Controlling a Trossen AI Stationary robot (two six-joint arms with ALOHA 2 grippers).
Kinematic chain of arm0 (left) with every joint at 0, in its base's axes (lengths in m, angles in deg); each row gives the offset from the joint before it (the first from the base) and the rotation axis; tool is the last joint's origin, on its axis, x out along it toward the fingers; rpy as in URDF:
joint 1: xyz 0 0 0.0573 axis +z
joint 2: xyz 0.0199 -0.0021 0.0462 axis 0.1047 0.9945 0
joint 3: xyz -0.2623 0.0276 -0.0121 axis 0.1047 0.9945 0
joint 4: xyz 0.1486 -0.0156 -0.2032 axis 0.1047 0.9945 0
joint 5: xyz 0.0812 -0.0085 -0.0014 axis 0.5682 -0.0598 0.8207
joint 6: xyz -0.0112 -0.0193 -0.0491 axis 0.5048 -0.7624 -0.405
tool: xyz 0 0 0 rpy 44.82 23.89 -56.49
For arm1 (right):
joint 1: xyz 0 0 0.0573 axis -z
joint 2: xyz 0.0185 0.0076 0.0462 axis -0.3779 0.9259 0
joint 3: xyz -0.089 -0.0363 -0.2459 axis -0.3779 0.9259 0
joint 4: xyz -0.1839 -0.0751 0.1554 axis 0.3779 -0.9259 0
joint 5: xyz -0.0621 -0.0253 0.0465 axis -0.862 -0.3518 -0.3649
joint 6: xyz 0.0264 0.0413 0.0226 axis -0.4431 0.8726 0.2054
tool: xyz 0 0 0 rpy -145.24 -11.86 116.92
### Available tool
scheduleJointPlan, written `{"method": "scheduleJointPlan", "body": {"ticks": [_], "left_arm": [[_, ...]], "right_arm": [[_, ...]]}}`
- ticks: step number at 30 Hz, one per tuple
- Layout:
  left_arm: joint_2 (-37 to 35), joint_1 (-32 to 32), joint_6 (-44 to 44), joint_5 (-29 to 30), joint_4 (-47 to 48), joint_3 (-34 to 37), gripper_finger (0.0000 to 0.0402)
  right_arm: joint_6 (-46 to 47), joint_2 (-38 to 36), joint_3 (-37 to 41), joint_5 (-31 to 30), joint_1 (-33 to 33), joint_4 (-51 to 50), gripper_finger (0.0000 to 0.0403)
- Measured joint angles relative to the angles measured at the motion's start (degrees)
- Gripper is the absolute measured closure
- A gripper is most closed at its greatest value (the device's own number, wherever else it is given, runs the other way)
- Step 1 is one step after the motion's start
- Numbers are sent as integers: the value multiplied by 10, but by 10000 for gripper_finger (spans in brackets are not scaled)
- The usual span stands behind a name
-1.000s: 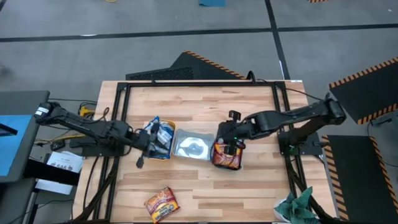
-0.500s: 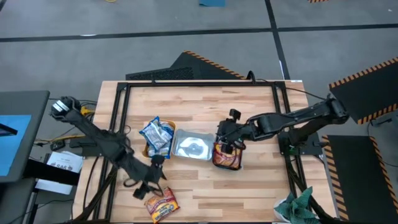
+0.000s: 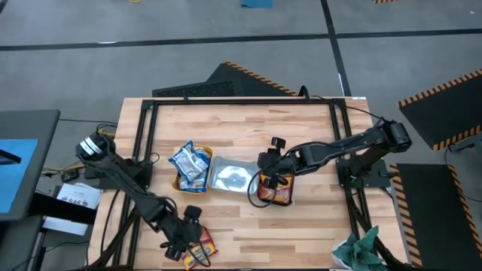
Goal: Sort Maruchan noodles
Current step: Put the red noodle pack into the white bin
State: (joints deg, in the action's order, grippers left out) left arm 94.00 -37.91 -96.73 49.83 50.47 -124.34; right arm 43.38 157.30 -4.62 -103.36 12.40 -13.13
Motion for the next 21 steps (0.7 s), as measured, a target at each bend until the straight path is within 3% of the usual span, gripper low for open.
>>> {"method": "scheduleJointPlan", "body": {"ticks": [13, 16, 19, 21], "left_arm": [[79, 9, 58, -16, -29, -2, 196], [85, 13, 63, -17, -28, -2, 250], [88, 19, 73, -16, -26, -2, 347], [88, 26, 72, -10, -17, -2, 384]], "right_arm": [[-11, -18, -2, -2, 13, 43, 227], [-11, -18, -1, -2, 13, 38, 227], [-11, -18, -1, -2, 13, 39, 227], [-11, -18, -1, -2, 13, 39, 227]]}}
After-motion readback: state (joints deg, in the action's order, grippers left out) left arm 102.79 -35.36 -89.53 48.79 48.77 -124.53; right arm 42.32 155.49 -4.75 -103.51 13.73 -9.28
